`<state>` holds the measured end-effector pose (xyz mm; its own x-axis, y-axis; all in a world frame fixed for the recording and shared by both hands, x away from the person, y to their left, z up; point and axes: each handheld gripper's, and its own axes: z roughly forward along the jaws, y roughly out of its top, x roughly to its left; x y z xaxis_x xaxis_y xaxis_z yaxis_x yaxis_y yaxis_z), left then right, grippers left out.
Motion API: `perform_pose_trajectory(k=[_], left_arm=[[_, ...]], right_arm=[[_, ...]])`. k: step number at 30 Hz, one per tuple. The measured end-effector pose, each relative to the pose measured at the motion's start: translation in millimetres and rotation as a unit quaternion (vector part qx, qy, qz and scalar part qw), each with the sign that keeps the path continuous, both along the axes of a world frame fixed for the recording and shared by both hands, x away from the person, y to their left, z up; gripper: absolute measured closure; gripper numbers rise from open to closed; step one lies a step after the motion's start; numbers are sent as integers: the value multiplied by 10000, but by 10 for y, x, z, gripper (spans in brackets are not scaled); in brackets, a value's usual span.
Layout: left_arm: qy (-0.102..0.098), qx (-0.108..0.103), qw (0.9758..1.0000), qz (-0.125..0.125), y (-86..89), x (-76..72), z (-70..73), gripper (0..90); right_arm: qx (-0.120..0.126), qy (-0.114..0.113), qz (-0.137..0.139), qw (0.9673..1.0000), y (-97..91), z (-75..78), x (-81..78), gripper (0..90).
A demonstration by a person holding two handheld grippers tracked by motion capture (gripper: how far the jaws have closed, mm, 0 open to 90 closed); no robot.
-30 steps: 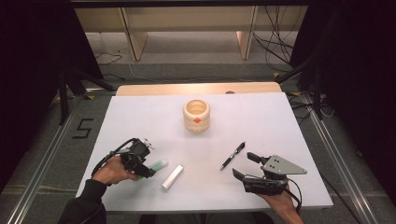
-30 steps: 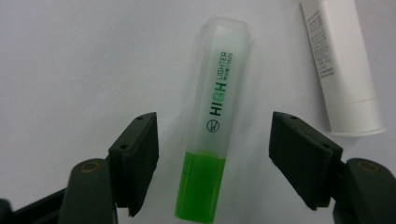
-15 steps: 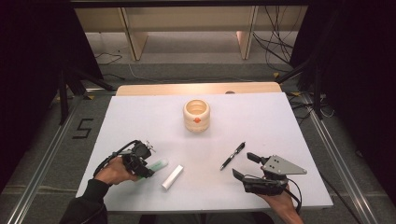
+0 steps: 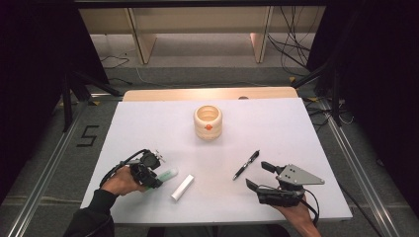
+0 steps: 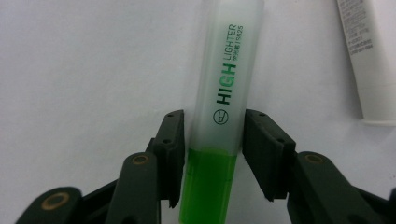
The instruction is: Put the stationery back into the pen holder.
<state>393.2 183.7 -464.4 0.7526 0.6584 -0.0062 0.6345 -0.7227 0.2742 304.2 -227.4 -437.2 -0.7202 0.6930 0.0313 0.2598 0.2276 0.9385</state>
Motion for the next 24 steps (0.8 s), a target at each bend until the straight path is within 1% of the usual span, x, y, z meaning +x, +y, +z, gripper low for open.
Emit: perform_pose_trajectory(k=[4,6,9,11,15,17,20,21,24], left_arm=[[-11,26,10000,-55,-19,-8,2,617],[-22,85,9999,-148,-26,-9,6,629],[-53,101,9997,-194,-40,-19,6,645],[-67,138,9995,-291,-40,-21,11,651],[-37,89,9994,-328,-39,-22,17,657],[-79,116,9993,-349,-56,-22,25,658],[-71,-37,9994,-342,-47,-16,70,659],[-71,-37,9994,-342,-47,-16,70,659],[-145,-182,9995,-219,-34,-10,129,660]], right_arm=[[-1,-2,0,10000,-1,0,-2,230],[-3,4,-1,10000,-3,0,-2,230],[-10,24,6,10000,-1,-2,-2,230],[-8,21,9,10000,-1,-2,-2,230],[0,22,13,10000,1,-2,-3,230],[-5,31,15,10000,1,-3,-4,229],[4,23,23,10000,2,-3,-3,229],[3,13,26,10000,2,-4,-4,229],[8,15,21,10000,2,-4,-4,229]])
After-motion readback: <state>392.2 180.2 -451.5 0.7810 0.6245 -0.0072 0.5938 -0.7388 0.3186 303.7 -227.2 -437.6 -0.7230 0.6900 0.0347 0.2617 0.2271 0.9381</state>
